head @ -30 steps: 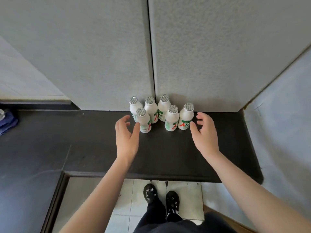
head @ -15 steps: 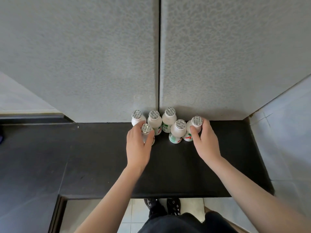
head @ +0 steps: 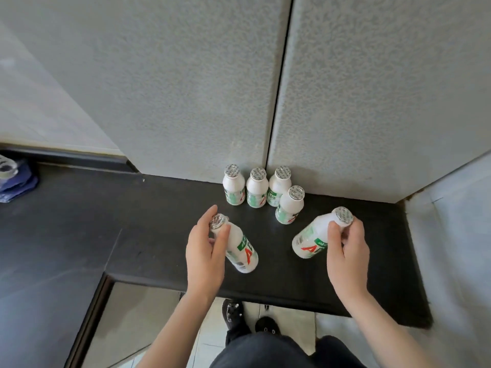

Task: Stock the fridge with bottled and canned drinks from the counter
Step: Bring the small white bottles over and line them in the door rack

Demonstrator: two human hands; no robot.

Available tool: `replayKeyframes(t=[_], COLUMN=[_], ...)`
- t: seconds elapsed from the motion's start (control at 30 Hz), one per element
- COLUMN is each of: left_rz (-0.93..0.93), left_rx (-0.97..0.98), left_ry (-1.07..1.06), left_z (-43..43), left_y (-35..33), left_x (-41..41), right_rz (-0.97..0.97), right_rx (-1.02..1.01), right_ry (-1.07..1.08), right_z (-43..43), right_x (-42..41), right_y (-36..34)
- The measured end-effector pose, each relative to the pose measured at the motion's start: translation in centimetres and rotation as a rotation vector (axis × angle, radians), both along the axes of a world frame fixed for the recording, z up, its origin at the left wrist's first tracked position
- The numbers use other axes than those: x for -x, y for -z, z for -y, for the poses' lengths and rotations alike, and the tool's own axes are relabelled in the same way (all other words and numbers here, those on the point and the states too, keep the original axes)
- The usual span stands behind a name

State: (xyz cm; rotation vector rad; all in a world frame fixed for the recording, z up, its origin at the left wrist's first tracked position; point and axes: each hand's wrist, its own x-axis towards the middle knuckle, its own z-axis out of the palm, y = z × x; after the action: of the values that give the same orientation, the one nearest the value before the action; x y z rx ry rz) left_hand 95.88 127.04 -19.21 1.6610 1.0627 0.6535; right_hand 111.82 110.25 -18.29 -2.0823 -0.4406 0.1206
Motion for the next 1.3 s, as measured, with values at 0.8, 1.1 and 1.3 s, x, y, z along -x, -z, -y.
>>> replayKeyframes(t=[0.8, 1.1, 1.3], left_rz=[-0.058, -0.036, -0.16], left_rx=[0.029, 0.04, 0.02], left_ry=[-1.275, -1.551, -1.672], left_z=[26.4, 37.8, 48.8], left_y=[-0.6, 0.2, 0.4], left_x=[31.5, 44.2, 54.7], right_rz=[-0.219, -0.094, -0.135], right_rx=[0.012, 0.029, 0.03], right_ry=[-1.441, -1.798, -2.088], right_z=[-4.0, 0.8, 8.7], right_x=[27.5, 45.2, 61.5], right_y=[-0.8, -0.7, -0.9])
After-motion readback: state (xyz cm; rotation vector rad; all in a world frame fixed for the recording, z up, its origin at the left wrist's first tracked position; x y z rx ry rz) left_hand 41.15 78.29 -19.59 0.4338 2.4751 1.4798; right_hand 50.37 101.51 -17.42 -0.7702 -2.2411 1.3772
